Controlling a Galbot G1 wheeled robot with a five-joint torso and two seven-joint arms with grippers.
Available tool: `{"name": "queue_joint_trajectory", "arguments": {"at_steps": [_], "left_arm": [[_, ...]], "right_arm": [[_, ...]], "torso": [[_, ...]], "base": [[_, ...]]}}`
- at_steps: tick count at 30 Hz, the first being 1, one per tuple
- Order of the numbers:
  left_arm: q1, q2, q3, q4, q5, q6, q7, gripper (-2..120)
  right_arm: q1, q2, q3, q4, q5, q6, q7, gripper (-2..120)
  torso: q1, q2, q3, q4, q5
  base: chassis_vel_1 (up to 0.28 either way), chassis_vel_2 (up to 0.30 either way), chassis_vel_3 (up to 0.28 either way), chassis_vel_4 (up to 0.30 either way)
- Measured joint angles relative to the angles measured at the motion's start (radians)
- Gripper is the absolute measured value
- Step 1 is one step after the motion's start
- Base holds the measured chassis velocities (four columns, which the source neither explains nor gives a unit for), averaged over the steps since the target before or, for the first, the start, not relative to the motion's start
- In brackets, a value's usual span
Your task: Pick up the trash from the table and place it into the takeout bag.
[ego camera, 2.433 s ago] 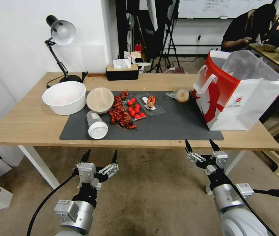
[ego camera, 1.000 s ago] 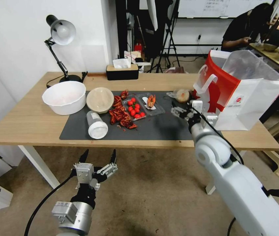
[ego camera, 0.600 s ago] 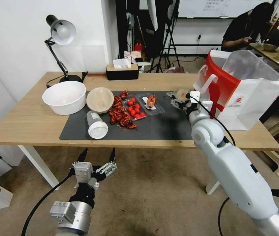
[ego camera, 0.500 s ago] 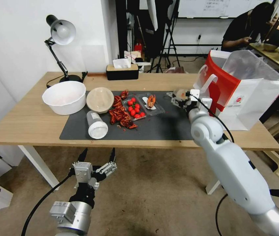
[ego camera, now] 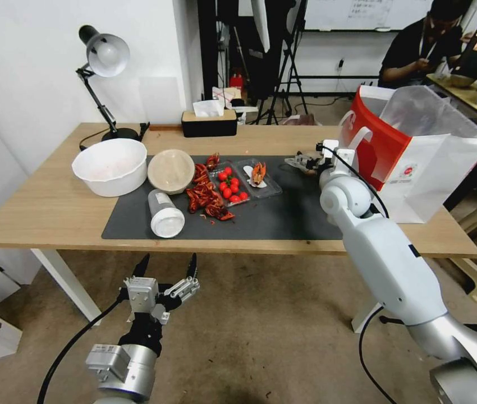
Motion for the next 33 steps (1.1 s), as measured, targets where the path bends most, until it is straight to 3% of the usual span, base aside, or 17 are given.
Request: {"name": "queue_joint_trajectory", "arguments": {"at_steps": [33], "left_arm": [[0.0, -0.002, -0.004, 0.011, -0.002, -0.018, 0.003, 100]], "right_arm": [[0.179, 0.095, -0.038, -0.276, -0.039, -0.052, 0.005, 100]], "torso": [[0.0, 0.0, 0.0, 0.0, 0.0]], "base": [[0.0, 0.0, 0.0, 0.0]]}}
